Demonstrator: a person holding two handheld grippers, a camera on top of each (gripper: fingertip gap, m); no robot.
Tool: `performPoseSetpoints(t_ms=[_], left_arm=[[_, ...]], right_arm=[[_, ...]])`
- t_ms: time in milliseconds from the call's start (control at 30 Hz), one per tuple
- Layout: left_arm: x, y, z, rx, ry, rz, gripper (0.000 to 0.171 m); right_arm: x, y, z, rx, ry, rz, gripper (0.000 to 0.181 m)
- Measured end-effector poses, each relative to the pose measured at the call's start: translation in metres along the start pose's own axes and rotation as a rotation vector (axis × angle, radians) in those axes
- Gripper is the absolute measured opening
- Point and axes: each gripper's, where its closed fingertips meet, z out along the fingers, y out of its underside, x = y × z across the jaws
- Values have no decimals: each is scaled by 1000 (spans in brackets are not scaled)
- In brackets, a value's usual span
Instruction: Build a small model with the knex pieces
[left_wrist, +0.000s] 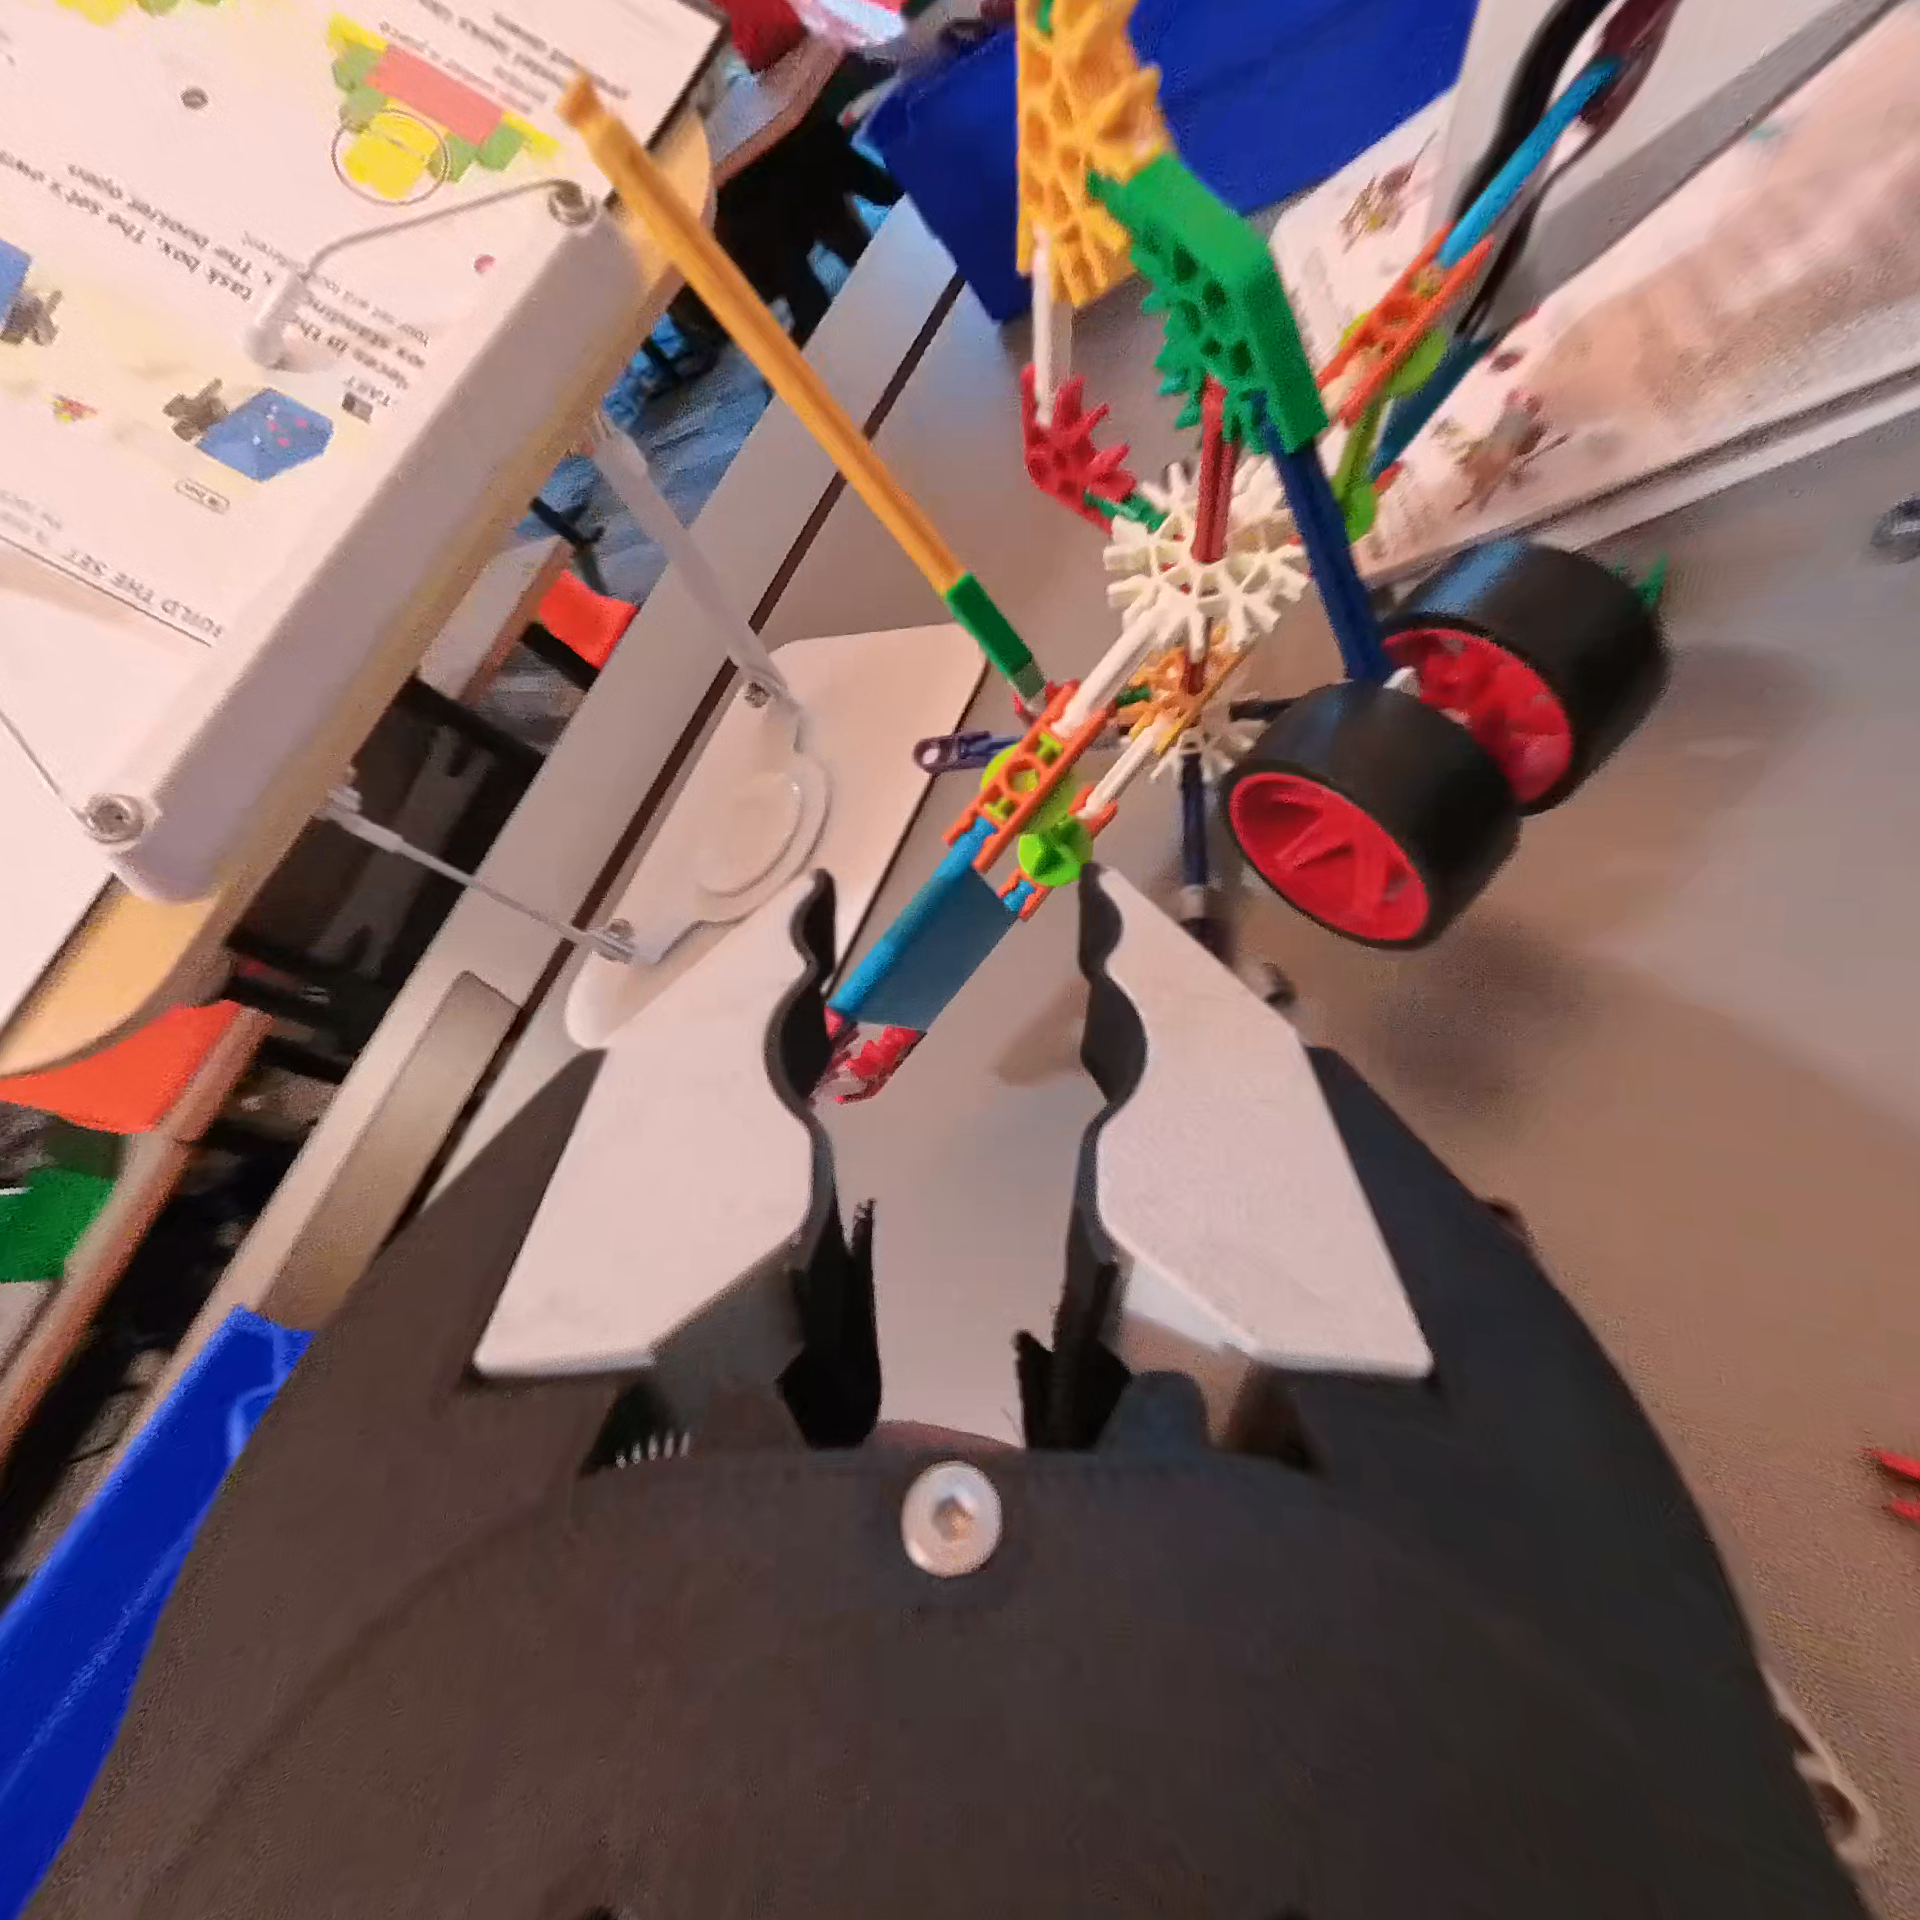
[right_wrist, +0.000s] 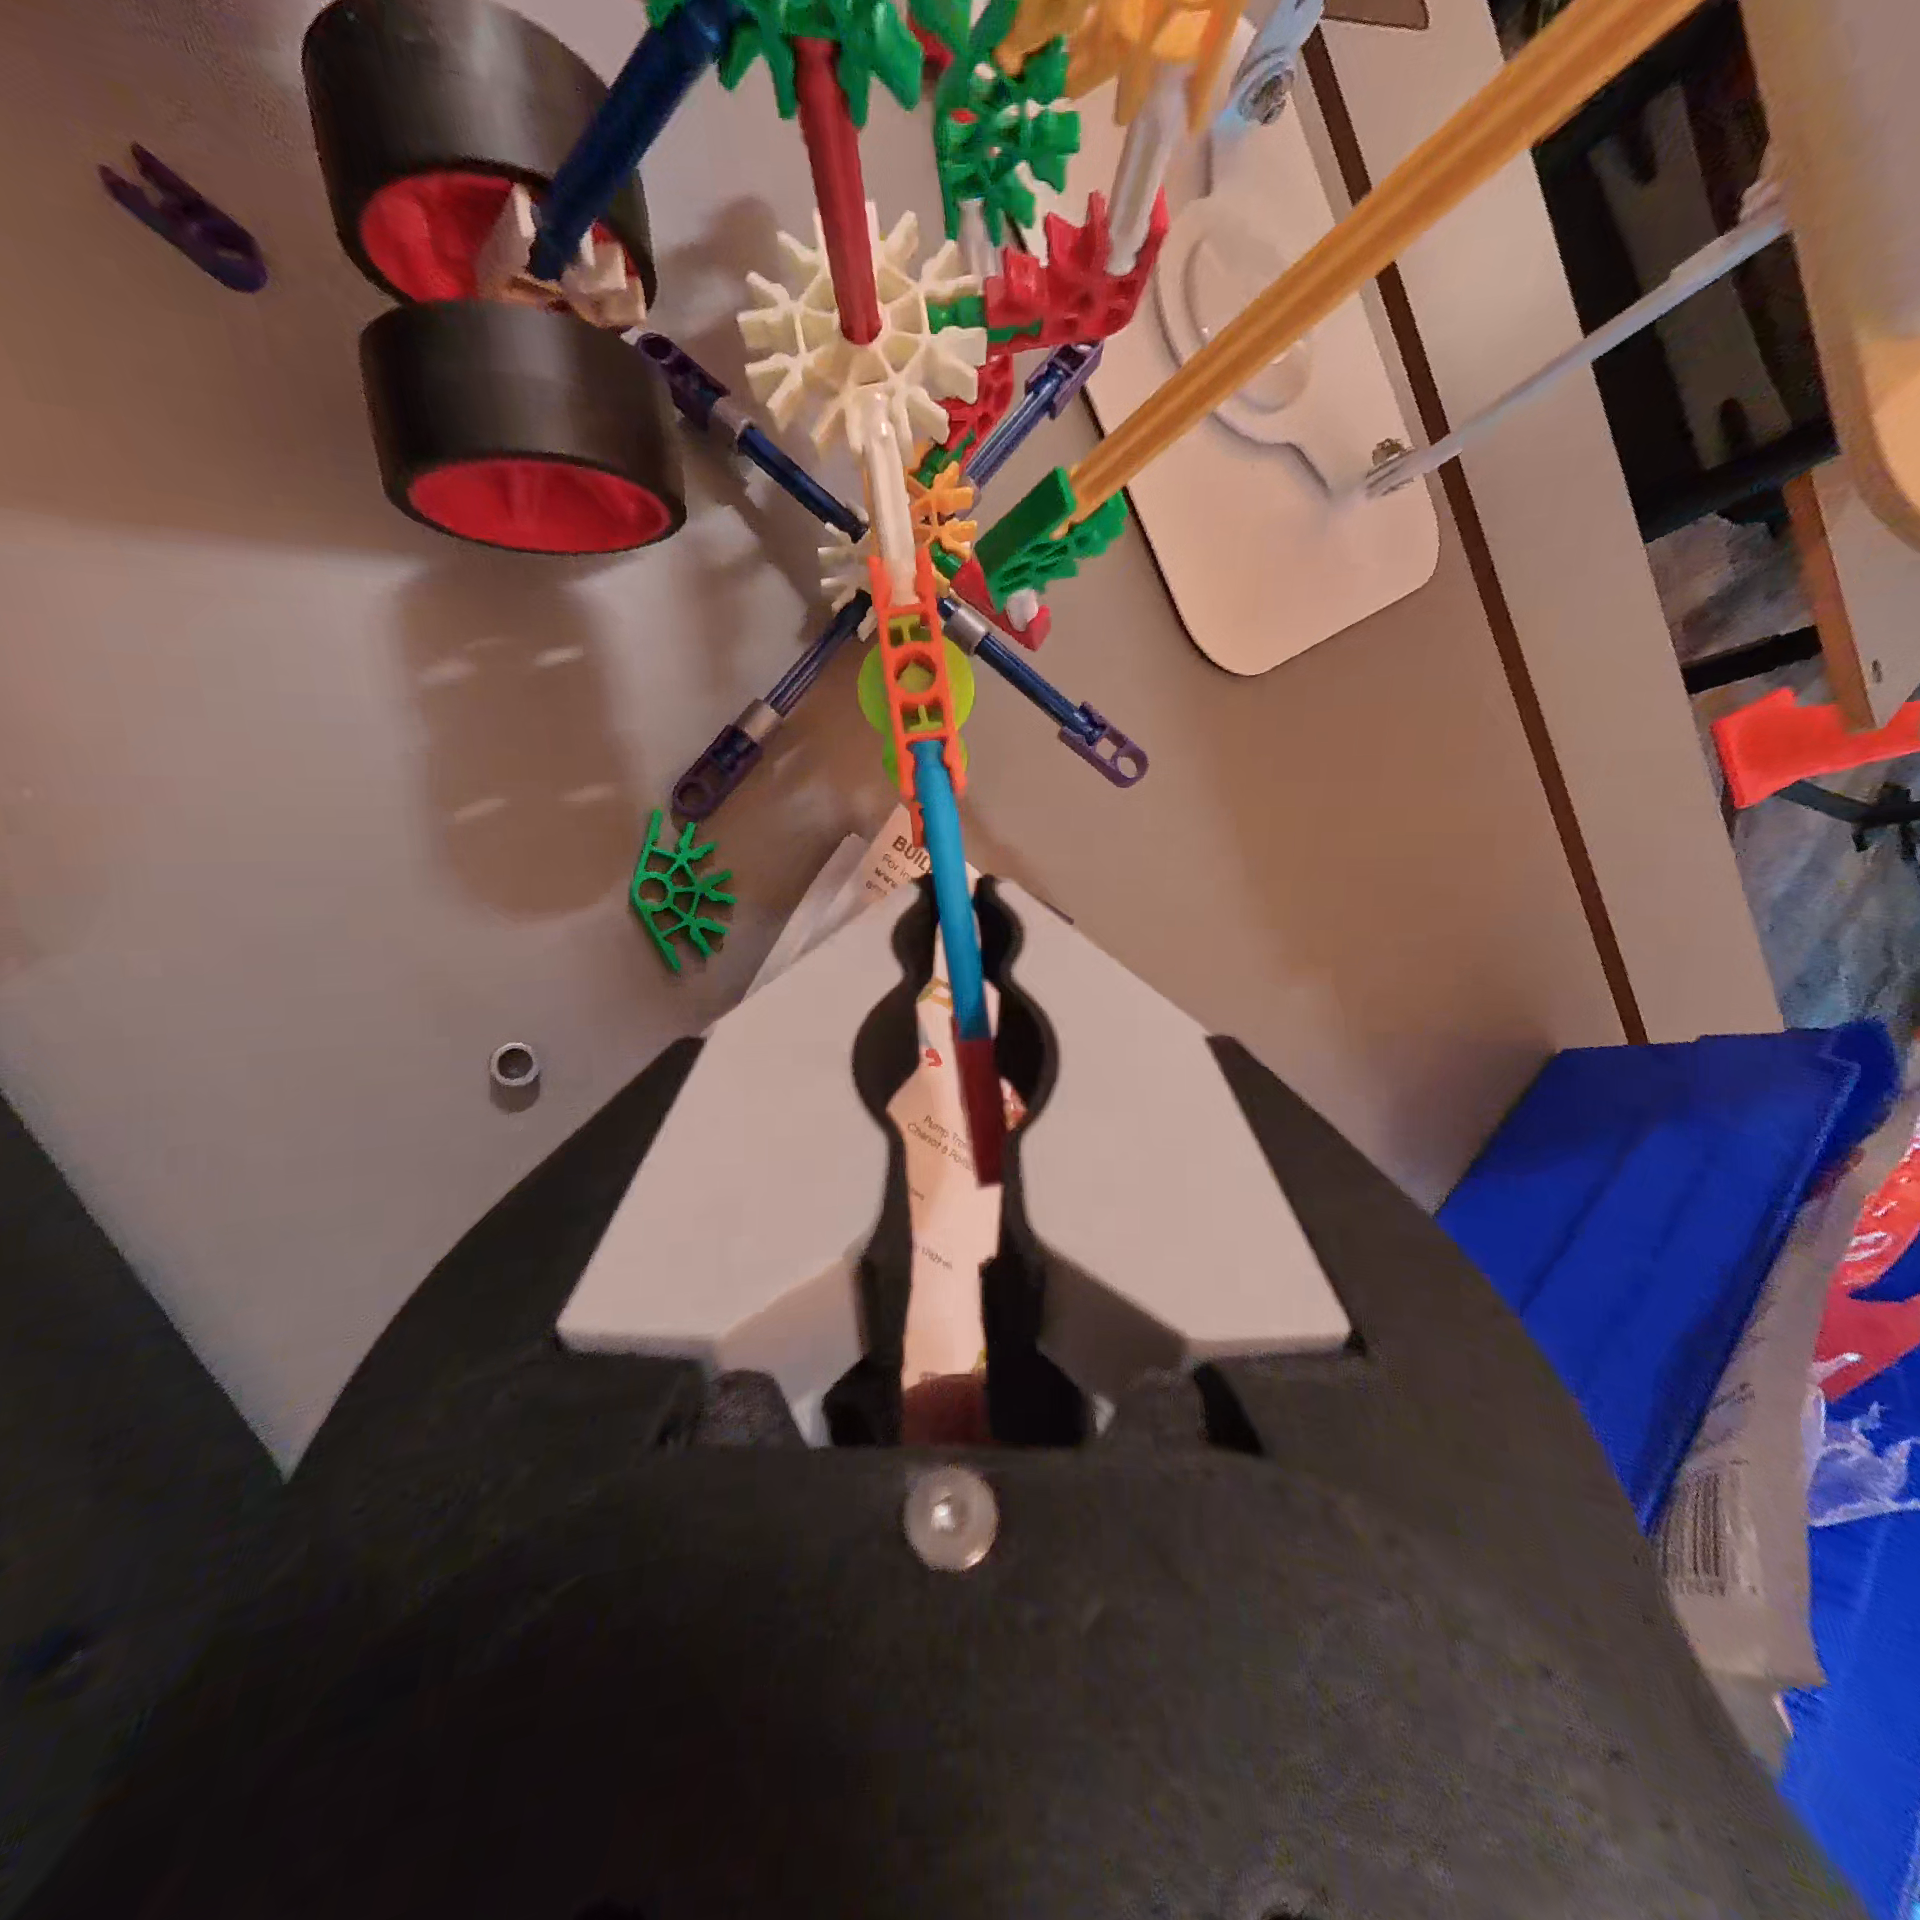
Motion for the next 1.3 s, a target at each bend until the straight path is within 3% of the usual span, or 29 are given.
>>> performPoseSetpoints(t_ms=[200, 467, 633, 833, 1133, 1233, 1300], left_arm=[[-3, 9, 21, -68, -52, 84, 17], [-15, 7, 24, -34, -193, 197, 13], [-28, 0, 20, -2, -325, 297, 10], [-31, 10, 32, -46, -397, 426, 8], [-28, 41, 44, -155, -357, 440, 9], [-30, 41, 33, -163, -345, 384, 31], [-29, 39, 18, -162, -321, 358, 31]], right_arm=[[5, -6, 0, 39, 88, -52, 2], [23, -16, 0, 78, 288, -178, 2], [41, -31, -9, 148, 512, -289, 3], [43, -29, 1, 131, 646, -416, 2], [26, -29, 17, 88, 664, -530, 1], [26, -27, 17, 77, 672, -537, 1], [24, -27, 17, 82, 671, -538, 1]])
